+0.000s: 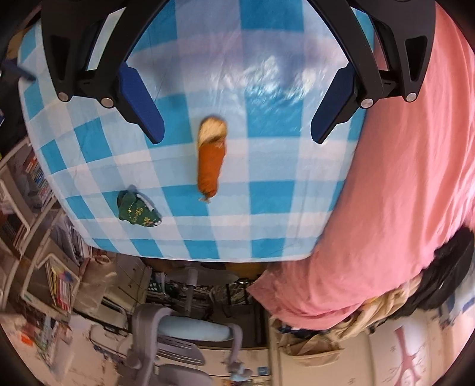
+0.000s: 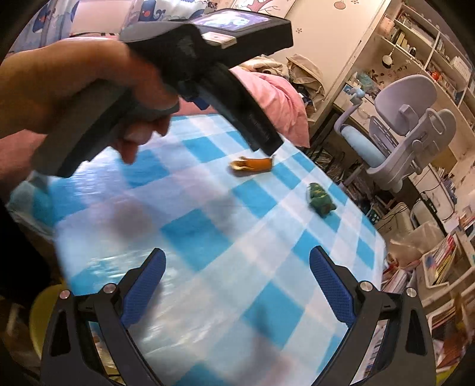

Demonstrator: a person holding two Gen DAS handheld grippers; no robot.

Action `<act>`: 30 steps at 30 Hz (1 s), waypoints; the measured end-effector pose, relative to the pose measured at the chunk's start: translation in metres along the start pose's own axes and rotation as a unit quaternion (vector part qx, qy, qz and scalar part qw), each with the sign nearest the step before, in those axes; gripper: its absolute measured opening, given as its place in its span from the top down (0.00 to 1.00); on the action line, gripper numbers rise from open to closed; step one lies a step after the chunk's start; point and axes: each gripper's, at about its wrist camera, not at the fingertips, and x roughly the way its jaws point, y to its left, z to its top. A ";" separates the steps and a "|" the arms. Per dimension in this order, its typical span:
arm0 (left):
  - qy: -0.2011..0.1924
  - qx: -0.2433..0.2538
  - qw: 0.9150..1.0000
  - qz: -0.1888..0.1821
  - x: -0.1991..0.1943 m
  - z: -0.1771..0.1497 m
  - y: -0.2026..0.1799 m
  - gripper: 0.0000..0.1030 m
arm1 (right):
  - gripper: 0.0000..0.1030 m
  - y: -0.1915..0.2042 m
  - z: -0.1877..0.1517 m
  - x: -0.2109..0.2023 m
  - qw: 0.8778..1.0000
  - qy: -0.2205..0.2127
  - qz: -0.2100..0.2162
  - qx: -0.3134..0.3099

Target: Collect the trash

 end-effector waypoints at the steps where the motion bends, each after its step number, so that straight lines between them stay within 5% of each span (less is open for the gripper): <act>1: 0.001 0.007 1.000 0.002 0.004 0.004 -0.004 0.07 | 0.10 -0.007 0.002 0.005 1.000 0.000 -0.003 0.001; 5: 0.021 0.022 1.000 0.006 0.033 0.019 -0.020 0.08 | 0.10 -0.034 0.008 0.031 1.000 0.001 -0.017 0.010; 7: 0.041 0.034 0.999 0.007 0.050 0.023 -0.026 0.16 | 0.10 -0.046 0.009 0.043 1.000 0.005 -0.016 0.023; 8: 0.054 0.040 0.998 0.003 0.058 0.023 -0.029 0.37 | 0.10 -0.053 0.009 0.050 0.999 0.007 -0.015 0.032; 9: 0.079 0.047 0.996 -0.009 0.070 0.023 -0.031 0.70 | 0.10 -0.059 0.009 0.056 0.999 0.009 -0.013 0.039; 10: 0.094 0.047 0.994 -0.014 0.078 0.023 -0.032 0.76 | 0.10 -0.061 0.010 0.060 0.999 0.010 -0.013 0.043; 22: 0.015 -0.041 0.995 -0.086 0.066 0.070 -0.017 0.80 | 0.10 -0.109 0.033 0.116 0.996 0.009 -0.039 0.085; 30: -0.015 -0.042 0.992 -0.115 0.051 0.078 -0.027 0.80 | 0.09 -0.121 0.050 0.148 0.996 0.016 -0.040 0.077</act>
